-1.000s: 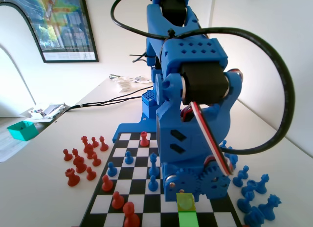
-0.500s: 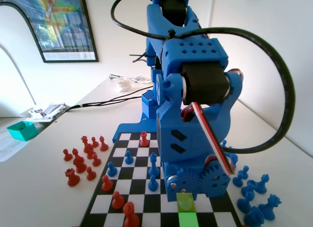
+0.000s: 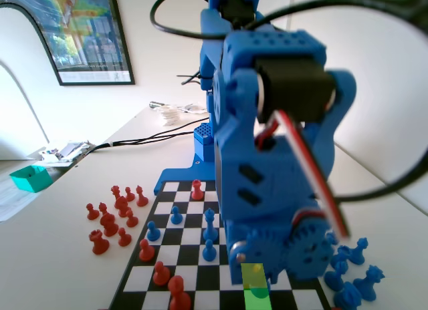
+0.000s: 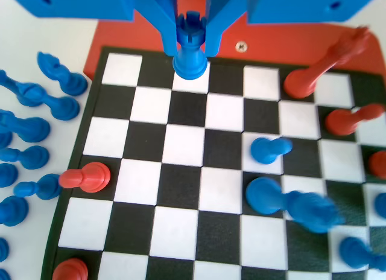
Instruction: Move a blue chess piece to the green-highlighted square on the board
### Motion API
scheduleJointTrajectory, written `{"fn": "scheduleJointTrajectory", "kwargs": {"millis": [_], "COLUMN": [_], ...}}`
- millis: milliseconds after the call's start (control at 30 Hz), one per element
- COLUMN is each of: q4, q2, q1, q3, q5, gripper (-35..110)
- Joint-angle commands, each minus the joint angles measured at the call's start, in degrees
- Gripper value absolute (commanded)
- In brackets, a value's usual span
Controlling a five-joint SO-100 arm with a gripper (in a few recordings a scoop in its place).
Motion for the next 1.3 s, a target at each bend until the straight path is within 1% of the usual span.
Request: {"fn": "scheduleJointTrajectory", "kwargs": {"millis": [0, 700, 1000, 1267], "q4": [1.1, -1.0, -3.8, -3.3], "q2": [0.2, -2.4, -2.6, -1.8], "q1": [0.3, 0.2, 0.4, 0.1], "q3": [-5.5, -7.0, -6.8, -6.2], "q5": [-0.3, 1.1, 3.6, 3.0], "gripper": [2, 5, 12, 18]}}
